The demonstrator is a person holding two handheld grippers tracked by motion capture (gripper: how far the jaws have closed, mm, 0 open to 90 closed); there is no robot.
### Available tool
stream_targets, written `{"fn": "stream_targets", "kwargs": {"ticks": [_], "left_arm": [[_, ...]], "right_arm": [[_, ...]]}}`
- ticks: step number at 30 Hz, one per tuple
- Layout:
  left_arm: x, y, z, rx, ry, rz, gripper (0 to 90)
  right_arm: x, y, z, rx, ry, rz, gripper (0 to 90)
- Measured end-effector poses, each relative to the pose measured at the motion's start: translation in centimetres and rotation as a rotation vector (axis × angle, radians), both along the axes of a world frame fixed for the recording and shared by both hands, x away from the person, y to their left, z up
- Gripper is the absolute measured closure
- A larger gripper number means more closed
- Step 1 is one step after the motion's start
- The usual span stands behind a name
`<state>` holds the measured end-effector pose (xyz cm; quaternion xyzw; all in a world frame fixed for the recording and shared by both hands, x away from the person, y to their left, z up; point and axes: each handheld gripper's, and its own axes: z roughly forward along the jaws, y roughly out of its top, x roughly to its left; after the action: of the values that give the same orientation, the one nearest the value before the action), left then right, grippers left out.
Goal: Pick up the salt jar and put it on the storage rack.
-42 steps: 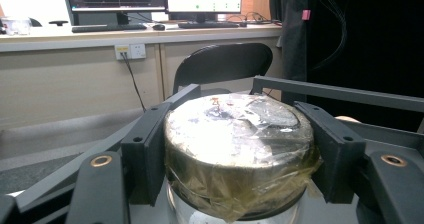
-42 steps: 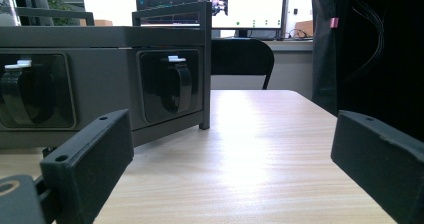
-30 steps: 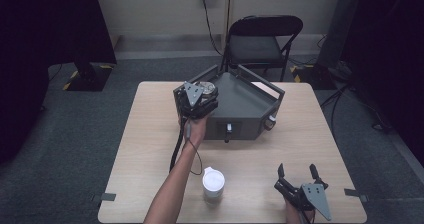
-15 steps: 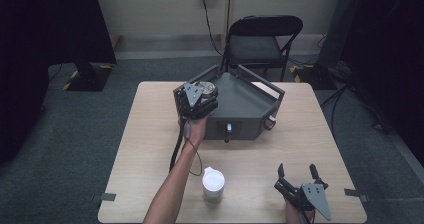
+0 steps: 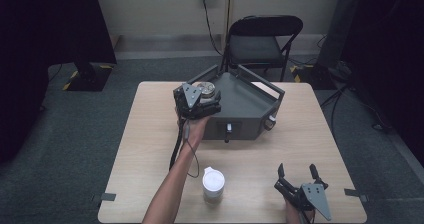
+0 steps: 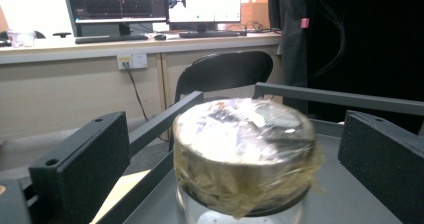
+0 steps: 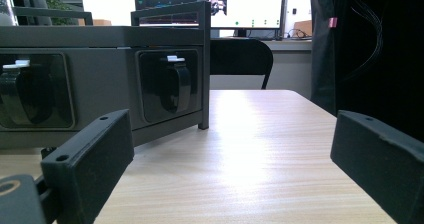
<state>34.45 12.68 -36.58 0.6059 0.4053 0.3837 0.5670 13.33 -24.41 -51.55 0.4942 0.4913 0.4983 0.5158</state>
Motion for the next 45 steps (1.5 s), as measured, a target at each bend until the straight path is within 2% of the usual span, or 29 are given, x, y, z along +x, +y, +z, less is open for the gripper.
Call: {"fn": "stream_targets", "kwargs": {"ticks": [1,2,5,10,13,16,17,20,22,25,27,29,33,34,36,37,40,45], "left_arm": [[-0.1,0.0,0.0,0.0,-0.005,0.0,0.0],[-0.3,0.3,0.1,-0.019,-0.007,-0.01,0.0],[-0.4,0.5,0.3,-0.021,-0.01,-0.01,0.4],[-0.8,1.7,0.5,-0.077,-0.001,-0.014,0.0],[-1.1,2.1,0.3,-0.086,-0.011,-0.019,0.0],[-1.7,2.4,0.4,-0.061,-0.024,-0.014,0.0],[-2.0,2.6,0.3,-0.065,-0.031,-0.013,0.0],[-2.9,3.7,0.3,-0.109,-0.032,-0.007,0.0],[-3.4,4.2,0.2,-0.12,-0.034,-0.003,0.0],[-4.4,4.6,0.0,-0.107,-0.048,0.013,0.0],[-4.7,4.9,-0.1,-0.116,-0.05,0.012,0.0],[-5.5,5.3,-0.3,-0.146,-0.063,0.021,0.0],[-6.5,5.8,-0.4,-0.167,-0.06,0.02,0.0],[-6.8,5.9,-0.8,-0.185,-0.071,0.017,0.0],[-7.3,6.0,-1.2,-0.194,-0.081,0.007,0.2],[-7.3,6.0,-1.2,-0.194,-0.081,0.007,0.2],[-8.5,5.9,-1.5,-0.185,-0.088,0.016,0.2],[-10.5,5.6,-1.7,-0.148,-0.112,0.025,0.2]], "right_arm": [[0.0,0.0,0.0,0.0,0.0,0.0,2.1],[0.0,0.0,0.0,0.0,0.0,0.0,2.1],[0.0,0.0,0.0,-0.001,-0.001,0.0,2.1],[0.0,0.1,0.0,0.0,0.0,-0.004,2.1],[0.0,0.1,0.0,-0.001,0.0,-0.002,2.1],[0.0,0.0,0.0,-0.001,0.001,-0.002,2.1],[0.0,0.0,0.0,-0.001,0.001,-0.002,2.1],[0.0,0.0,0.0,-0.001,0.0,-0.002,2.1],[0.0,0.0,0.0,-0.001,0.0,-0.002,2.1],[0.1,0.1,0.1,-0.001,0.003,-0.003,2.1],[0.1,0.1,0.0,-0.001,0.002,-0.003,2.1],[0.1,0.1,0.0,-0.001,0.002,-0.003,2.0],[0.1,0.1,0.1,-0.001,0.003,-0.003,2.0],[0.1,0.1,0.0,-0.001,0.002,-0.003,2.0],[0.1,0.1,0.0,-0.001,0.002,-0.003,2.0],[0.1,0.1,0.0,-0.001,0.002,-0.002,2.0],[0.0,0.1,0.0,0.0,0.001,-0.002,2.0],[0.0,0.1,0.0,0.0,0.001,-0.003,2.0]]}}
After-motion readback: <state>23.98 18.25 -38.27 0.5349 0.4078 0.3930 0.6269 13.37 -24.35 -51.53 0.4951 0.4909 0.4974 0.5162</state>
